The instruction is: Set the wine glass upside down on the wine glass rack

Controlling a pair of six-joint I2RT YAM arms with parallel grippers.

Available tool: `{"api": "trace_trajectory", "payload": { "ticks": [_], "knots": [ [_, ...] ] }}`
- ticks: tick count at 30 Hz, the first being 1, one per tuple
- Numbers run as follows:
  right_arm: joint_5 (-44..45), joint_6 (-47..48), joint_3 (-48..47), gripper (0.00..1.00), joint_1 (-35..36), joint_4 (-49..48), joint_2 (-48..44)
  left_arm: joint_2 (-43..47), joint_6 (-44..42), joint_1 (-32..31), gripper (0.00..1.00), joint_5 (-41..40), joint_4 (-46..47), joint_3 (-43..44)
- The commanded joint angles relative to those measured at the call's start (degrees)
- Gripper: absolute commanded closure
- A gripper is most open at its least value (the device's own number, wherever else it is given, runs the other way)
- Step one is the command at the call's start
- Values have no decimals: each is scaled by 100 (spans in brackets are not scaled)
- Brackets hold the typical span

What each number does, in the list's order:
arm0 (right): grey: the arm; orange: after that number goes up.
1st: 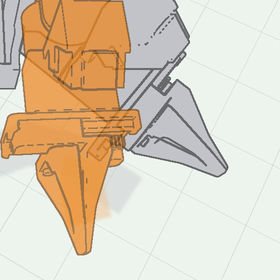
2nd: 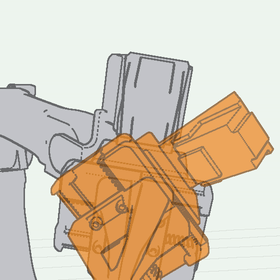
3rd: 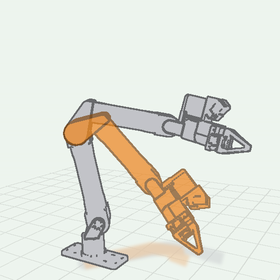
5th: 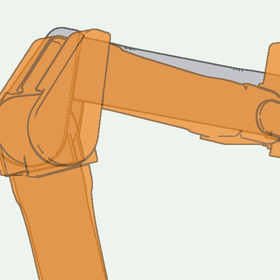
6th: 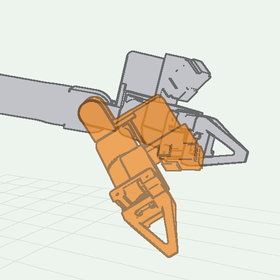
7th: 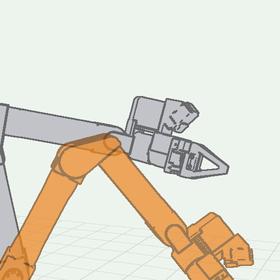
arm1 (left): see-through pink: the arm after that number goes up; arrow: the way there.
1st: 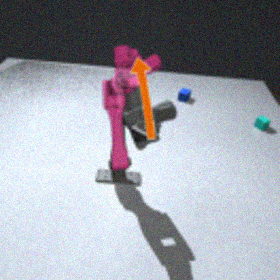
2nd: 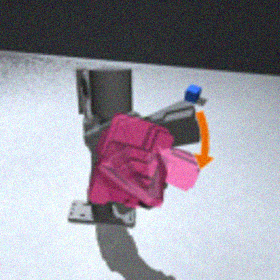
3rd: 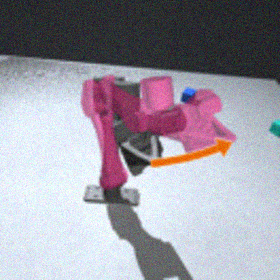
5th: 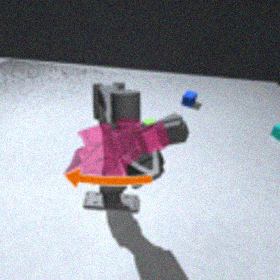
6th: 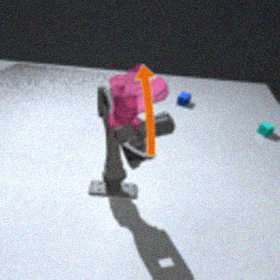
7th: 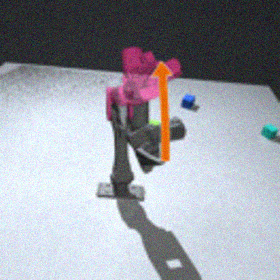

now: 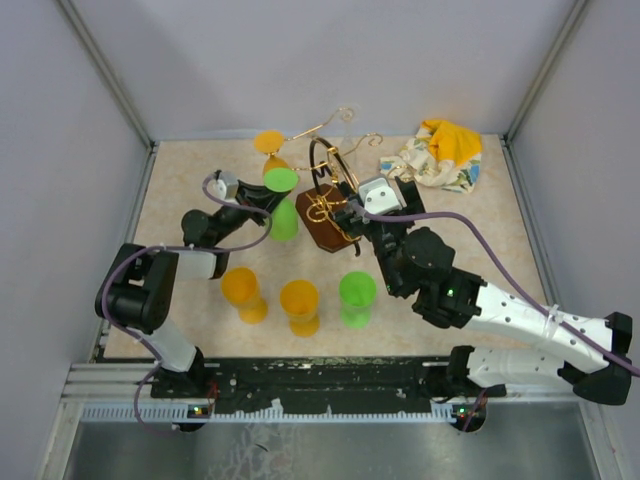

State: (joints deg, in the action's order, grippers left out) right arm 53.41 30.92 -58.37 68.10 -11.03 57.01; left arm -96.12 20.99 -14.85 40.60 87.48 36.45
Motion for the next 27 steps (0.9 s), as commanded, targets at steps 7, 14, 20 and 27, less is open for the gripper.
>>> {"api": "trace_trajectory", "payload": {
  "ticks": [7,14,20,27],
  "knots": [
    [4,17,-43,15,-83,-100,78,256,69,-95,100,392,1500,-436],
    [-19,-73,-13,15,-124,-29,68,238,39,-263,100,595,1308,-200],
    [-23,-104,12,15,-158,14,16,-64,139,-382,100,567,1390,100],
    [-32,-163,36,15,-223,77,-2,-421,208,-413,100,495,1508,306]
  ]
}}
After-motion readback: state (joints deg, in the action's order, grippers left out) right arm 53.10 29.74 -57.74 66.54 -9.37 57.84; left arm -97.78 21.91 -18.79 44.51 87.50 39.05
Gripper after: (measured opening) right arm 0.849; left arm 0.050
